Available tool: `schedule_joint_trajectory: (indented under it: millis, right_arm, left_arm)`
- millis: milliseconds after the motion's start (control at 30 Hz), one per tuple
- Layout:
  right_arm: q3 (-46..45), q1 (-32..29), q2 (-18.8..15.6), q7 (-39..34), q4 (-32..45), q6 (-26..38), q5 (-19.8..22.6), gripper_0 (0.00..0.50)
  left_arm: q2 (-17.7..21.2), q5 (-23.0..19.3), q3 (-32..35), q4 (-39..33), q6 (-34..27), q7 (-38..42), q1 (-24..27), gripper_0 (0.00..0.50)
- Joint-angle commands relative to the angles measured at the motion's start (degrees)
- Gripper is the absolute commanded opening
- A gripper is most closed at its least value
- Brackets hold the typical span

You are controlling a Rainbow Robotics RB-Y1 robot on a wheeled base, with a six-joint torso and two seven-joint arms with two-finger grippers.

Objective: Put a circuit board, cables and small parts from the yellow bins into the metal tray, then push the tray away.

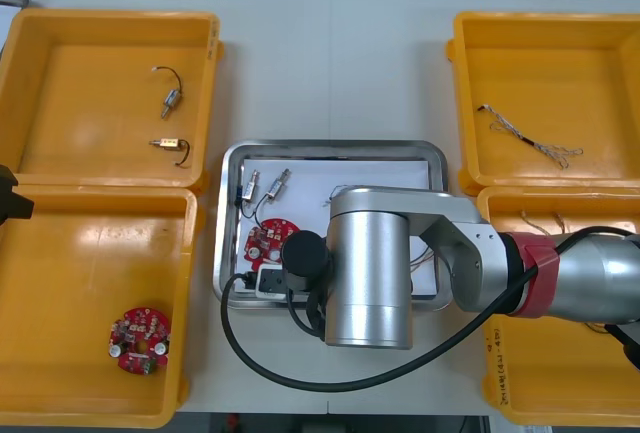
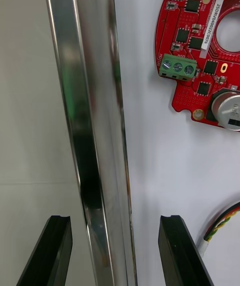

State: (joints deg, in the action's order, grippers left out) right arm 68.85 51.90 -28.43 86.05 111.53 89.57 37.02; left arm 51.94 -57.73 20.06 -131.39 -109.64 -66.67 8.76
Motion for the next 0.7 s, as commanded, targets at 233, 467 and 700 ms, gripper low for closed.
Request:
schedule_joint_trajectory:
  millis: [233,467,700]
  right_arm:
    - [2.6,1.9,2.4,0.0,-1.3,-0.9,-2.2,0.5]
    - [2.6,1.9,2.5,0.1,-1.3,-1.0,-2.5,0.405]
    - [2.6,2.0,2.5,0.3,-1.3,-0.9,-2.5,0.0]
  left_arm:
    - [2.6,-0.5,1.7,-1.7,-0.4,-1.4,-0.9,0.5]
    - [2.6,-0.5,1.7,-1.7,-0.4,-1.4,-0.9,0.5]
    - [2.6,-0.5,1.7,-1.7,-0.4,-1.4,-0.9,0.5]
